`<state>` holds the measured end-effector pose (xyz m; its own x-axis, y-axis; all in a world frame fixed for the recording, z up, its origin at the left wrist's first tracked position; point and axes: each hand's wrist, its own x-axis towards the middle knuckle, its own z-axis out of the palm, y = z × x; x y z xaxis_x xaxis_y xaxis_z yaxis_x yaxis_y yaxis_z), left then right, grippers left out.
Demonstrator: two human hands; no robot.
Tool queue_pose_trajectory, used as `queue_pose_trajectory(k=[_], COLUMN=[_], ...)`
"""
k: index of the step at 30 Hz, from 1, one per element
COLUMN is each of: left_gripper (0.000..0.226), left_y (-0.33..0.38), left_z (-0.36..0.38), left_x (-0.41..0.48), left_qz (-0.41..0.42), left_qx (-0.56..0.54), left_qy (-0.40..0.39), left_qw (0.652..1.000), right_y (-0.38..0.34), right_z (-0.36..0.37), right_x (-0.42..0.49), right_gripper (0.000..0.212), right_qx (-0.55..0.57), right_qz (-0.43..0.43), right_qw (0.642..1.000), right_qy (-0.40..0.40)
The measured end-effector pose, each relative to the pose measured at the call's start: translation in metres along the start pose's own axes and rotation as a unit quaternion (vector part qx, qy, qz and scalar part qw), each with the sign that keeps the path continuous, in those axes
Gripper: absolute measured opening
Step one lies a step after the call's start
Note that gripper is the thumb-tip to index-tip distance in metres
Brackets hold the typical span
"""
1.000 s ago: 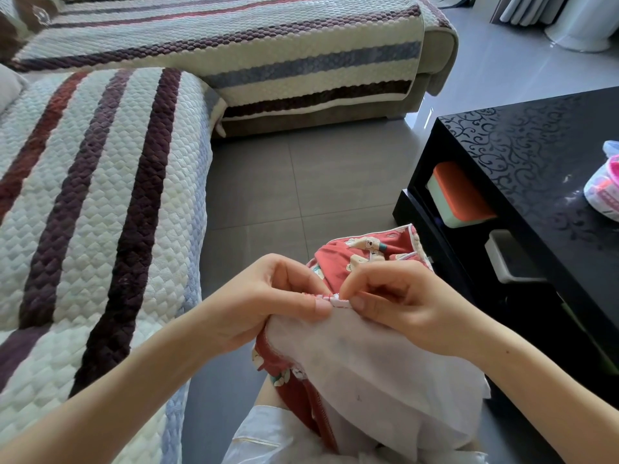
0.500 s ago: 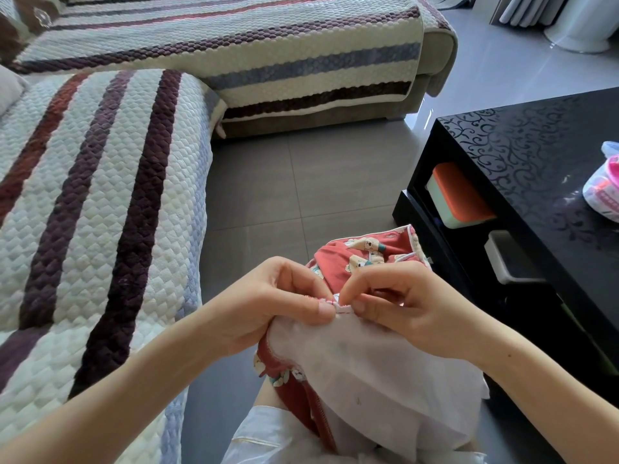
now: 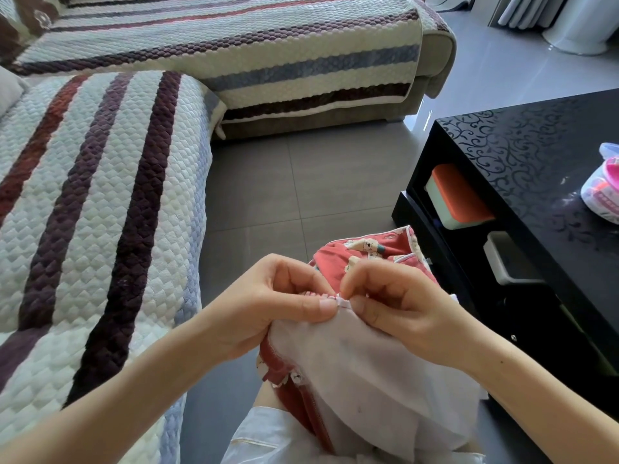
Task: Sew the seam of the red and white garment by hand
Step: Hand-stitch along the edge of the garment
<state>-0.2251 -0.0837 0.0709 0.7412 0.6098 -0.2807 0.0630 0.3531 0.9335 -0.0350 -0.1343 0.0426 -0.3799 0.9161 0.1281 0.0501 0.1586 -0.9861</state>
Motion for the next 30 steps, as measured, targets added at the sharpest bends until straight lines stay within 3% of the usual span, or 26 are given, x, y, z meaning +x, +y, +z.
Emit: queue_pose_trajectory(k=[3, 5, 9, 16, 19, 23, 26, 30], left_gripper=[0.011, 0.012, 0.006, 0.004, 0.005, 0.005, 0.011, 0.004], left_y=[-0.002, -0.003, -0.004, -0.011, -0.014, -0.017, -0.015, -0.01], left_z=[0.002, 0.004, 0.008, 0.013, 0.019, 0.023, 0.026, 0.032], left_x=[-0.001, -0.002, 0.0, 0.008, 0.011, 0.018, 0.02, 0.022], left_qz=[0.013, 0.015, 0.023, 0.062, 0.063, 0.041, 0.035, 0.052], left_qx=[0.004, 0.009, 0.013, 0.016, -0.004, -0.052, -0.069, -0.072], left_qy=[0.018, 0.023, 0.055, 0.137, 0.162, 0.186, 0.165, 0.163], left_qw=[1.0, 1.0, 0.998, 0.989, 0.985, 0.98, 0.983, 0.983], right_y=[0.004, 0.007, 0.006, 0.001, 0.004, 0.012, 0.013, 0.006], right_z=[-0.002, -0.007, -0.007, 0.002, 0.002, 0.003, 0.003, 0.004], right_x=[-0.002, -0.005, -0.007, -0.004, -0.007, -0.011, -0.006, -0.006], right_gripper=[0.008, 0.005, 0.017, 0.033, 0.041, 0.027, 0.014, 0.017], right_qx=[0.078, 0.047, -0.023, 0.045, -0.09, -0.314, -0.356, -0.401], right_qz=[0.03, 0.047, 0.04, 0.048, 0.022, -0.12, -0.197, -0.263], right_qw=[0.996, 0.998, 0.997, 0.991, 0.988, 0.924, 0.879, 0.834], right_qy=[0.004, 0.022, 0.06, 0.12, 0.123, 0.181, 0.25, 0.274])
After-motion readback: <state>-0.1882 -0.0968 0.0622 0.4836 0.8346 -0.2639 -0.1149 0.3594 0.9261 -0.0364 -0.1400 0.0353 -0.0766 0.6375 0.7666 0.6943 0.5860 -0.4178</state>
